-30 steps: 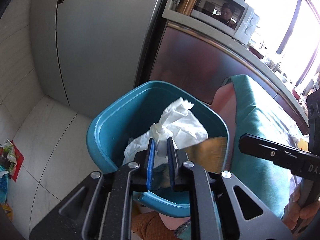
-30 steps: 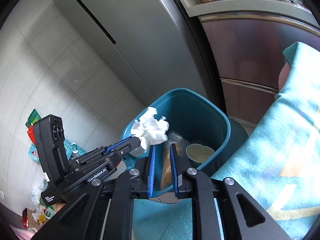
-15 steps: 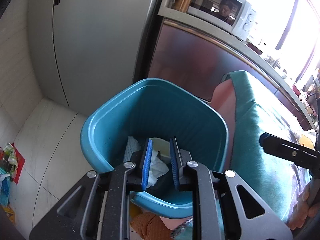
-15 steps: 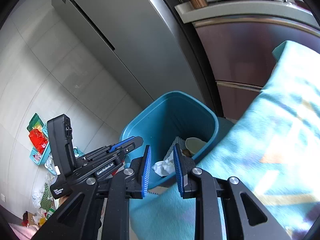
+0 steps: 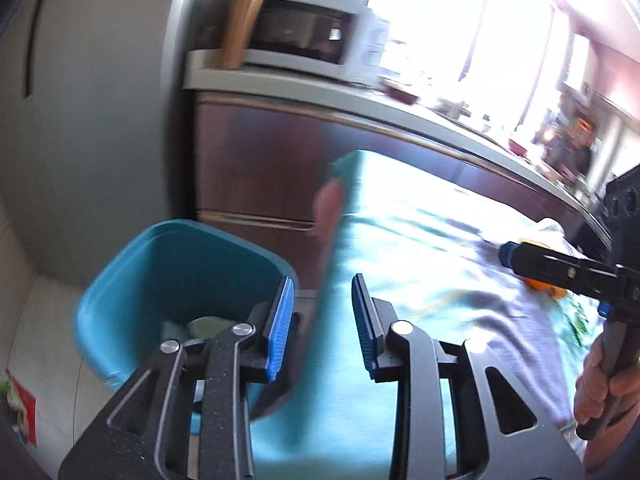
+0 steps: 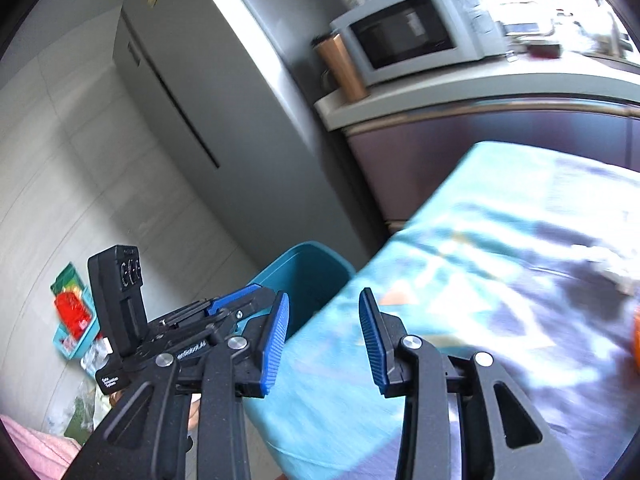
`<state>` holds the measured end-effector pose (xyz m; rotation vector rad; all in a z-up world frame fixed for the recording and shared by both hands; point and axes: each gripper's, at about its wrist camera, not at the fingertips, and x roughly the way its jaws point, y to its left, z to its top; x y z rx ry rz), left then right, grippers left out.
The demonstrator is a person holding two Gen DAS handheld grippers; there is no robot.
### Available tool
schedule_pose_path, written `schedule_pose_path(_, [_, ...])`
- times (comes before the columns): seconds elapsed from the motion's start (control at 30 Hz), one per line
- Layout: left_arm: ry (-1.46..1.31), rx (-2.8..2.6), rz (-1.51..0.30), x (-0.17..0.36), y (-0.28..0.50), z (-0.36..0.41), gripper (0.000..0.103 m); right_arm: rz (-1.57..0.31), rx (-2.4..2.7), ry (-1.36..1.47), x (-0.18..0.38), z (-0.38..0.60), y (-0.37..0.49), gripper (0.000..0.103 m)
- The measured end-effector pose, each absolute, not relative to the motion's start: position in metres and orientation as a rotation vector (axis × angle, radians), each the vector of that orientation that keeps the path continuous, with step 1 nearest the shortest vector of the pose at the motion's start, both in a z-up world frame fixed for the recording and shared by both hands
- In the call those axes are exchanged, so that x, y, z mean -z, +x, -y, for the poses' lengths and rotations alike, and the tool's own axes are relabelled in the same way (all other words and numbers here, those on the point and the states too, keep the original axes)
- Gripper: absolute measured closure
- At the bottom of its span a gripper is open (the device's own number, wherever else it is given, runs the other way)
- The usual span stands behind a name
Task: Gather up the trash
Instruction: 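Return both tools to the table and grasp another tissue with the left tool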
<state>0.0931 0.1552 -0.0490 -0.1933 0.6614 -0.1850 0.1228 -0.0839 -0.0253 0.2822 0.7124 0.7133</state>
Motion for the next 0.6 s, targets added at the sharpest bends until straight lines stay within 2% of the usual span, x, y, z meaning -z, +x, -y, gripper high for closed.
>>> schedule_pose_path(0.2, [-0.14, 0.331, -0.675, 0.04, 0.11, -0.087, 0.068, -0.664, -0.574, 0.329, 0.023, 0.149, 0.111, 0.066])
schedule_pose_path(0.27, [-0.124, 0.366, -0.683, 0.039, 0.117, -0.063, 0.066, -0.644, -0.52, 0.342, 0.023, 0.176, 0.106, 0.059])
schedule_pose_path(0.43, [-0.097, 0.454, -0.715, 0.039, 0.138, -0.002, 0.065, -0.619, -0.382, 0.398, 0.027, 0.236, 0.103, 0.056])
schedule_pose_path(0.6, [-0.083, 0.506, -0.76, 0.043, 0.165, 0.043, 0.065, -0.607, -0.259, 0.452, 0.034, 0.286, 0.107, 0.048])
